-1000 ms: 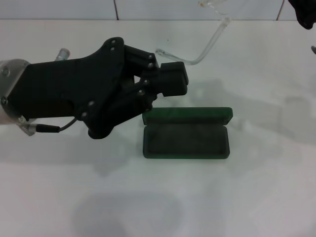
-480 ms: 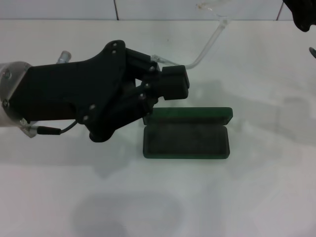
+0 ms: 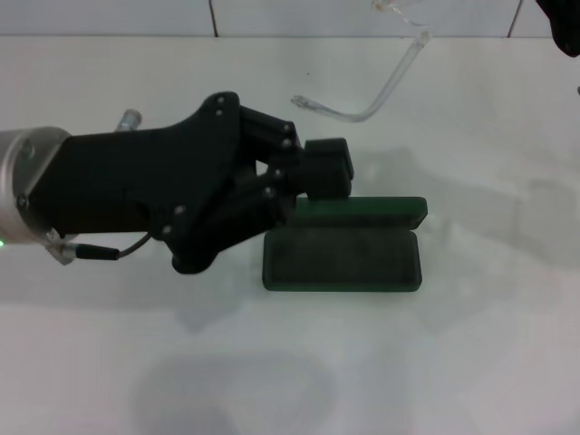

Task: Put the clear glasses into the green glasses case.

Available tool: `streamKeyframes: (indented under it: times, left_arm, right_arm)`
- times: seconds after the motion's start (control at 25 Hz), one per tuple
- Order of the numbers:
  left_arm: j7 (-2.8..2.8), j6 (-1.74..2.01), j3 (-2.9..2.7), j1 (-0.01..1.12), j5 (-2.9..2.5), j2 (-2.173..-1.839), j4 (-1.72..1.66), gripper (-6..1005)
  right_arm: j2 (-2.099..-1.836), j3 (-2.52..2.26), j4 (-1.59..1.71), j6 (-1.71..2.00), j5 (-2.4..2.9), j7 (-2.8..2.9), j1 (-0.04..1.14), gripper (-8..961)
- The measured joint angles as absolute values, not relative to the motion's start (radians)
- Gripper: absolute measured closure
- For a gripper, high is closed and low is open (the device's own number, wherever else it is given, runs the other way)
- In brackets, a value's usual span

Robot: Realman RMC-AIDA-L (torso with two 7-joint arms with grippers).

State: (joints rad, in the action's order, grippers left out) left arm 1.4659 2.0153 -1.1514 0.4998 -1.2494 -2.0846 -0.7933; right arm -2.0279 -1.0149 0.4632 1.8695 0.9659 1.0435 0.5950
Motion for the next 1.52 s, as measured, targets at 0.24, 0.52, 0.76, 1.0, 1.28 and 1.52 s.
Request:
streamKeyframes:
  times: [0.24, 0.52, 0.76, 1.0, 1.28, 1.52]
  left_arm:
    - [1.457, 2.014, -1.173, 0.503, -1.244, -2.085, -0.788, 944]
    - [1.457, 2.015, -1.173, 0.519, -1.238, -2.087, -0.787, 943]
    - [1.457, 2.016, -1.176, 0.523, -1.216, -2.088, -0.787, 943]
    - [1.457, 2.014, -1.171, 0.524, -1.213, -2.087, -0.787, 943]
    - [1.443, 2.012, -1.174, 0.525, -1.195, -2.086, -0.787, 943]
    - [1.442, 2.011, -1.175, 0.523, -1.193, -2.084, -0.787, 943]
  right_arm:
    - [-2.028, -1.017, 0.463, 1.864, 0.964, 1.038, 0.592, 899]
    - [-2.028, -1.046, 0.428, 1.86, 0.963, 1.019, 0.609, 899]
    - [-2.028, -1.077, 0.418, 1.85, 0.962, 1.013, 0.617, 899]
    - [-2.028, -1.1, 0.414, 1.844, 0.964, 1.013, 0.616, 899]
    - [-2.028, -1.148, 0.414, 1.825, 0.971, 1.013, 0.62, 899]
    - [-2.026, -1.196, 0.422, 1.802, 0.976, 1.014, 0.621, 899]
